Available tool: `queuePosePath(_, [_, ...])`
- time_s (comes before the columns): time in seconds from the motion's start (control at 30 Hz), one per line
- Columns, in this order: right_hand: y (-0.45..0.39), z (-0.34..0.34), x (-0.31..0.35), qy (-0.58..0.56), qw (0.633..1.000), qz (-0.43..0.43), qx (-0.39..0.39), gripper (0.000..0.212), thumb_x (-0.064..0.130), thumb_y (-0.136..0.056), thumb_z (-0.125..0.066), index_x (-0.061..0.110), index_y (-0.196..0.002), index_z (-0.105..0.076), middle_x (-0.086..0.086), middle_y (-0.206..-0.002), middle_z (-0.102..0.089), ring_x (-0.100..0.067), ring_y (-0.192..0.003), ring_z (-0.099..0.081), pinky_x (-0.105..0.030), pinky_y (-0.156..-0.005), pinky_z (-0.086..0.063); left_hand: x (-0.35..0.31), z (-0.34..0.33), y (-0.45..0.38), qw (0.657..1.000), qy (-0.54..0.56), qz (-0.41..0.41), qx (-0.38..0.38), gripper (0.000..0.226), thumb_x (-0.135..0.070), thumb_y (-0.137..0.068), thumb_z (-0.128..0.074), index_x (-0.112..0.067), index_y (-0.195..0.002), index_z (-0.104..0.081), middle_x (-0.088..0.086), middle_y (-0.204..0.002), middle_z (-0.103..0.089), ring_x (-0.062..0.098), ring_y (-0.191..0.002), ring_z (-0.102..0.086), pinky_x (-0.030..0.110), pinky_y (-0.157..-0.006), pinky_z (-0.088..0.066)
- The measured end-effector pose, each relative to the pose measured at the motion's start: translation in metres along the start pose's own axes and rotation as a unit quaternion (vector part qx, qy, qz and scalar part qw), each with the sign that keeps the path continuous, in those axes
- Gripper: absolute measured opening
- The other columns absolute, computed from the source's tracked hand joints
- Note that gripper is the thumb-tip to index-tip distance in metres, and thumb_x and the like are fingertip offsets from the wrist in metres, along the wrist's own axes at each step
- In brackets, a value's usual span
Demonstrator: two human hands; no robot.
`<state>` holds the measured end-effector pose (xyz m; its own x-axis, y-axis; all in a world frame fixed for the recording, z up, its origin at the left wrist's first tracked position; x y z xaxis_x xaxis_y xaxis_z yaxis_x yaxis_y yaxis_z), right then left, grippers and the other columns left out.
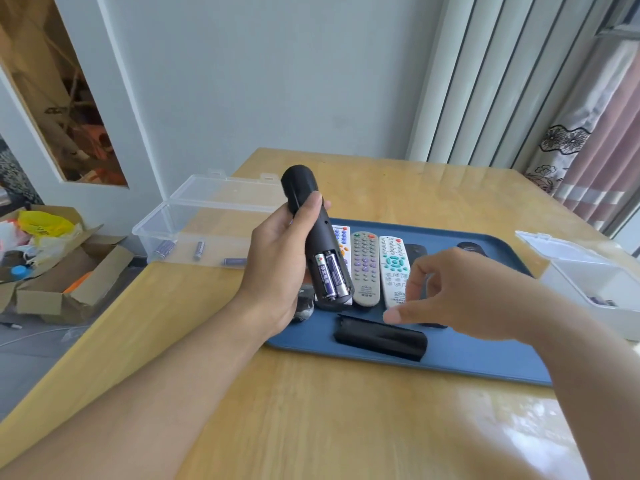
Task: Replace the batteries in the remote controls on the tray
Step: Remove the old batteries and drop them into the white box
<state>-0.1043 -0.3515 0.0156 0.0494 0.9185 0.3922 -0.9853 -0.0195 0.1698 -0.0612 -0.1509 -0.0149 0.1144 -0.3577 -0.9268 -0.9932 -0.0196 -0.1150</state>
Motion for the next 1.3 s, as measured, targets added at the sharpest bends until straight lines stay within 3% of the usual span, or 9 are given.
queuePosePath(0.27, [0.008, -0.021, 0.039, -0.306, 0.936, 0.173, -0.002, 0.045, 0.043, -0.066, -0.088, 0.016, -0.085, -0.057, 0.001, -0.074, -0.069, -0.034, -0.068, -0.065, -0.039, -0.048, -0.054, -0.001, -0.002, 0.003, 0.998, -0.06, -0.029, 0.015, 0.03, -0.046, -0.095, -0.062, -0.02, -0.101, -0.074, -0.004, -0.077, -0.058, 0.015, -0.067, -0.059, 0.032, -0.062, -0.053])
queuePosePath(0.4, [0.003, -0.032, 0.039, -0.352, 0.921, 0.164, -0.02, 0.04, 0.025, -0.071, -0.09, 0.016, -0.082, -0.053, 0.002, -0.071, -0.068, -0.02, -0.061, -0.065, -0.032, -0.046, -0.049, -0.003, -0.003, 0.003, 0.996, -0.066, -0.033, 0.039, 0.034, -0.047, -0.096, -0.056, -0.02, -0.108, -0.072, -0.006, -0.078, -0.068, 0.011, -0.069, -0.066, 0.03, -0.061, -0.056])
queuePosePath(0.5, [0.001, -0.033, 0.038, -0.37, 0.914, 0.152, -0.064, 0.041, 0.028, -0.07, -0.09, 0.013, -0.082, -0.054, 0.014, -0.076, -0.073, -0.02, -0.058, -0.06, -0.03, -0.046, -0.044, 0.001, -0.003, 0.004, 0.994, -0.054, 0.008, 0.098, 0.051, -0.055, -0.093, -0.049, -0.017, -0.122, -0.068, 0.006, -0.093, -0.075, 0.023, -0.088, -0.072, 0.044, -0.084, -0.059])
queuePosePath(0.6, [0.001, -0.032, 0.036, -0.318, 0.924, 0.14, -0.158, 0.038, 0.043, -0.067, -0.089, 0.024, -0.078, -0.058, 0.012, -0.08, -0.073, -0.016, -0.058, -0.056, -0.026, -0.056, -0.04, 0.006, -0.006, 0.008, 0.99, -0.021, 0.053, 0.127, 0.042, -0.041, -0.105, -0.041, -0.014, -0.122, -0.068, 0.013, -0.108, -0.074, 0.033, -0.113, -0.068, 0.046, -0.098, -0.053])
queuePosePath(0.73, [0.0, -0.036, 0.034, -0.182, 0.937, 0.159, -0.252, 0.037, 0.062, -0.066, -0.081, 0.034, -0.077, -0.059, 0.021, -0.065, -0.058, -0.01, -0.068, -0.057, -0.033, -0.064, -0.047, 0.01, -0.009, 0.008, 0.989, -0.007, 0.056, 0.136, 0.036, -0.029, -0.107, -0.041, -0.009, -0.118, -0.069, 0.012, -0.108, -0.073, 0.027, -0.097, -0.069, 0.043, -0.093, -0.055])
queuePosePath(0.83, [-0.003, -0.036, 0.031, -0.18, 0.908, 0.221, -0.306, 0.018, 0.044, -0.077, -0.082, 0.036, -0.077, -0.066, 0.017, -0.061, -0.049, -0.008, -0.065, -0.06, -0.037, -0.064, -0.053, 0.009, -0.01, 0.008, 0.985, 0.027, 0.08, 0.149, 0.037, -0.03, -0.108, -0.04, -0.009, -0.128, -0.063, 0.015, -0.11, -0.071, 0.026, -0.089, -0.068, 0.038, -0.083, -0.06])
queuePosePath(0.93, [-0.003, -0.034, 0.029, -0.137, 0.889, 0.254, -0.356, 0.011, 0.031, -0.085, -0.079, 0.039, -0.092, -0.077, 0.016, -0.066, -0.045, -0.003, -0.057, -0.049, -0.029, -0.054, -0.042, 0.008, -0.01, 0.009, 0.971, 0.057, 0.132, 0.19, 0.04, -0.034, -0.107, -0.041, -0.015, -0.136, -0.06, 0.022, -0.126, -0.067, 0.03, -0.104, -0.066, 0.047, -0.09, -0.059])
queuePosePath(1.13, [-0.005, -0.034, 0.028, -0.072, 0.882, 0.261, -0.385, 0.019, 0.037, -0.087, -0.072, 0.041, -0.104, -0.077, 0.016, -0.07, -0.043, 0.006, -0.054, -0.042, -0.026, -0.048, -0.038, 0.008, -0.011, 0.011, 0.957, 0.081, 0.169, 0.222, 0.043, -0.038, -0.109, -0.033, -0.017, -0.131, -0.064, 0.006, -0.113, -0.075, 0.022, -0.101, -0.072, 0.045, -0.092, -0.057])
queuePosePath(1.3, [-0.007, -0.034, 0.027, -0.049, 0.877, 0.275, -0.39, 0.022, 0.037, -0.089, -0.067, 0.039, -0.108, -0.077, 0.023, -0.067, -0.033, 0.005, -0.052, -0.034, -0.024, -0.046, -0.028, 0.008, -0.011, 0.009, 0.962, 0.075, 0.166, 0.203, 0.043, -0.035, -0.109, -0.036, -0.009, -0.124, -0.066, 0.012, -0.121, -0.073, 0.023, -0.105, -0.072, 0.042, -0.092, -0.059])
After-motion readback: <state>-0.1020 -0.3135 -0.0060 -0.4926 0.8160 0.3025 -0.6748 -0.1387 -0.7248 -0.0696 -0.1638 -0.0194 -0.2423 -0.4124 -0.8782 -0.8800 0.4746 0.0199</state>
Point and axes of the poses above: each hand's wrist, its own y-axis away from the middle knuckle, its own z-axis out of the back of the hand, x = y × z, the point moved 2 cm from there along -y, towards the middle knuckle
